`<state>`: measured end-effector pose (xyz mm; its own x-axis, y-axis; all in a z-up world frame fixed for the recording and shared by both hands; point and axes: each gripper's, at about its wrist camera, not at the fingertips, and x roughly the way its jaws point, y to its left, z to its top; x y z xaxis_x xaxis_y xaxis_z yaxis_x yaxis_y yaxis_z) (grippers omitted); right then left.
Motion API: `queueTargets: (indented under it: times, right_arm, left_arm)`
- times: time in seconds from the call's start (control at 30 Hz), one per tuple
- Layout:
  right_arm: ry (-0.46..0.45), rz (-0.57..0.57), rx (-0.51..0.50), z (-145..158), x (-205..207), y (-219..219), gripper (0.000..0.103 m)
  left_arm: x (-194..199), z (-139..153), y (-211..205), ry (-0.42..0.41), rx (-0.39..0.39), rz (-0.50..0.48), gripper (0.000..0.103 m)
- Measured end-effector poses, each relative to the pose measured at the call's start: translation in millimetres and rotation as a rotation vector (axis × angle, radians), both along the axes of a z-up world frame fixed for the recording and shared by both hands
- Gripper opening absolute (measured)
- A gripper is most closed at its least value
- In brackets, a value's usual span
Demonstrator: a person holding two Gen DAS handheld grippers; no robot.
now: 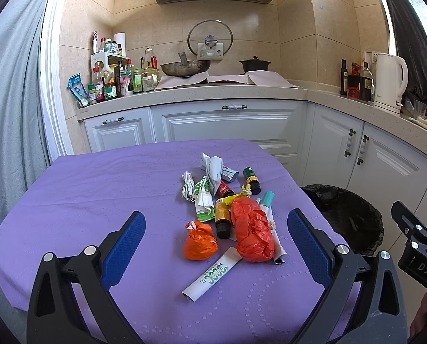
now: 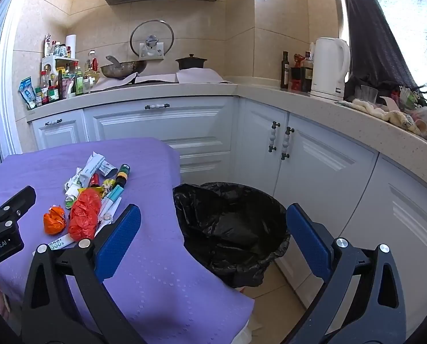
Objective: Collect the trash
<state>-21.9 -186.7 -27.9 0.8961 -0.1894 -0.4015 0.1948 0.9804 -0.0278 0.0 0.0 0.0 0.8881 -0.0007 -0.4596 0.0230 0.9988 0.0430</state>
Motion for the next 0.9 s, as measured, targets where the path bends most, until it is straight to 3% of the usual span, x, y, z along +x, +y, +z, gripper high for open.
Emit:
queueTargets:
  times: [0.9]
  right_arm:
    - [0.002, -0.004, 0.001, -1.6, -2.4, -13.5, 0.099]
  left_arm:
    - [-1.9, -7.9, -14.1, 0.006, 0.004, -0.004, 0.097]
